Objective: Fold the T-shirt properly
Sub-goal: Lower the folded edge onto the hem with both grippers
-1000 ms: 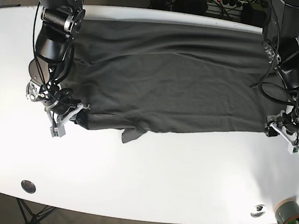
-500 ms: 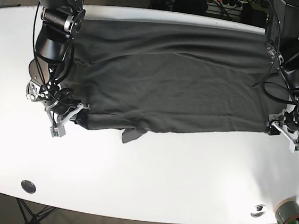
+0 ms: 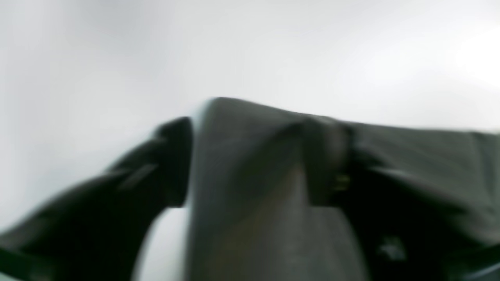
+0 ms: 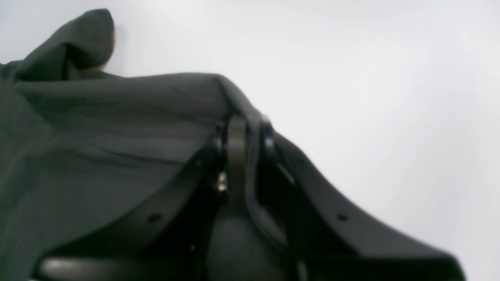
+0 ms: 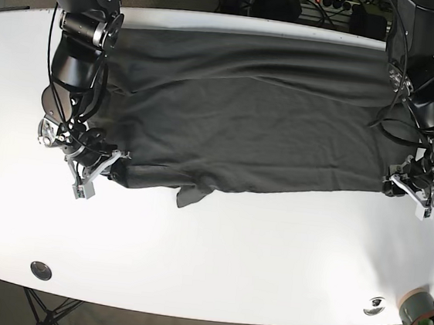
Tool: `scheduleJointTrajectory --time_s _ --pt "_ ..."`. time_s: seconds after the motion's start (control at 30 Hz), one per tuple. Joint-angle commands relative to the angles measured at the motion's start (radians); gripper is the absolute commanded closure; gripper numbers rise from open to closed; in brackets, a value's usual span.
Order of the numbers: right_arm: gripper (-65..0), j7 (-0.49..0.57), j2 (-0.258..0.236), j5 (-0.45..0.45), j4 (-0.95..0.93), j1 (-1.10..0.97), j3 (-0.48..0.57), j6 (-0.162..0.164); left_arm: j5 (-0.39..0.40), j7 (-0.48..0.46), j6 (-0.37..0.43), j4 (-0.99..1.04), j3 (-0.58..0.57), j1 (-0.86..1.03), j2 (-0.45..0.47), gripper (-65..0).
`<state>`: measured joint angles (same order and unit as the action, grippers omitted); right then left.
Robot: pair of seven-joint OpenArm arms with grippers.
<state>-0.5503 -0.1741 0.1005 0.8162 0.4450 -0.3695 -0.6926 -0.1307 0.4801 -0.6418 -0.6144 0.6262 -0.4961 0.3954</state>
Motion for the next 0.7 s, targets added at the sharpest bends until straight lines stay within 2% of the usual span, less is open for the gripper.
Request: scheduleJointTrajectory --time_s 0.0,0.1,0.2,0.43,0.67 --pt "-4.3 0.006 -0.008 0.000 0.015 0.022 -0.004 -0.006 -0.010 0.044 -0.017 0.001 -0.006 -0.009 -0.008 -21.4" --pt "-4.3 0.006 -0.008 0.000 0.015 0.022 -0.004 -0.006 -0.010 0.042 -0.017 0.001 -0.006 -0.009 -0.010 -8.9" --pt "-4.3 0.006 -0.008 0.000 0.015 0.022 -0.004 -0.006 -0.010 0.038 -0.019 0.001 -0.006 -0.008 -0.010 -0.4" --pt "-2.2 0.005 -0.008 0.000 0.065 0.022 -0.004 -0.006 0.016 0.015 -0.026 -0.022 0.037 -0.009 -0.010 0.0" --pt "-1.9 -0.021 -0.009 0.000 0.213 -0.012 -0.004 -0.006 0.101 0.078 -0.034 -0.131 0.042 -0.005 -0.010 0.0"
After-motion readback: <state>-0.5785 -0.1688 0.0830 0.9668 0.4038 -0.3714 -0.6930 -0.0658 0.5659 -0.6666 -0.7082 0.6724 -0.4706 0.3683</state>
